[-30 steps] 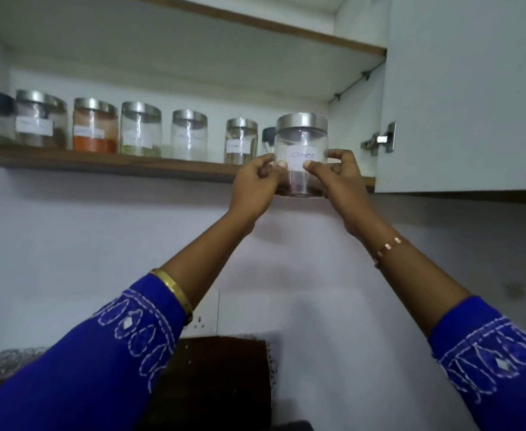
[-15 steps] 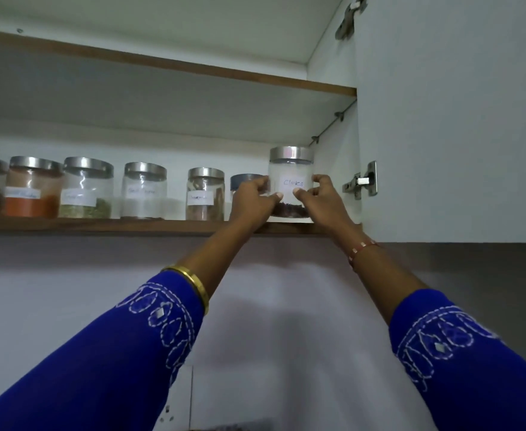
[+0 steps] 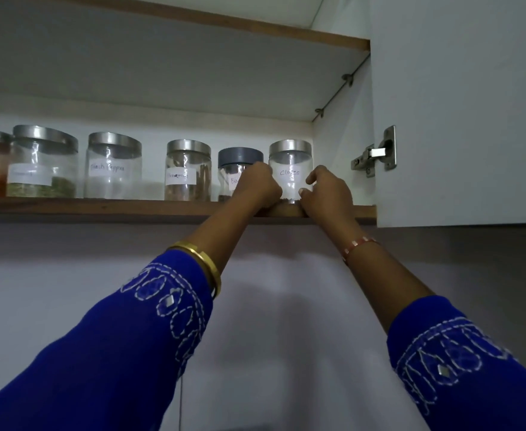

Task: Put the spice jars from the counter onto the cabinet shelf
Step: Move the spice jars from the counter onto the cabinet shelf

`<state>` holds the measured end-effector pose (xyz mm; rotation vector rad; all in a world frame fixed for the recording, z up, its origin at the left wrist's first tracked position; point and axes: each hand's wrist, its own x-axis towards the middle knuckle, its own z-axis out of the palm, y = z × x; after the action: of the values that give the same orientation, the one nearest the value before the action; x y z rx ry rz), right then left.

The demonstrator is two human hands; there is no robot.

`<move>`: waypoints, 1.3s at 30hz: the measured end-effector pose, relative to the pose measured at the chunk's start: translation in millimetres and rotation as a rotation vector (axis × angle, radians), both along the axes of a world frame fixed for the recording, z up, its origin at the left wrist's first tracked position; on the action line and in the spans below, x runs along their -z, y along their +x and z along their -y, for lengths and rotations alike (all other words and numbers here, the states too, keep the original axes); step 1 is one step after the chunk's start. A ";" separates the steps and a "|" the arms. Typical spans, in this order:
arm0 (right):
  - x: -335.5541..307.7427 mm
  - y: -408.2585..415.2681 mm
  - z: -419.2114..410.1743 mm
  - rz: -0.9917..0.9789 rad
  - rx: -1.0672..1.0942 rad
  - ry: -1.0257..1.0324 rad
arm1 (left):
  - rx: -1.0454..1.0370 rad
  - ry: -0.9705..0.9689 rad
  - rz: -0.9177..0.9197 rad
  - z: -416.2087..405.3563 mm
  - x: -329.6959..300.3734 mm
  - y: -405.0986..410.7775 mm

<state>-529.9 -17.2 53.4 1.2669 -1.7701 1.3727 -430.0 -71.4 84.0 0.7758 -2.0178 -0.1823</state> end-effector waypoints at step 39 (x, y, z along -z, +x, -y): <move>319.6 296.6 -46.1 0.294 -0.449 0.182 | 0.130 0.264 -0.580 -45.0 286.1 337.7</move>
<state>-233.3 28.9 -266.2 1.7116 -1.9138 1.7496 -92.3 -26.4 -202.1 0.6560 -1.5031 -0.6792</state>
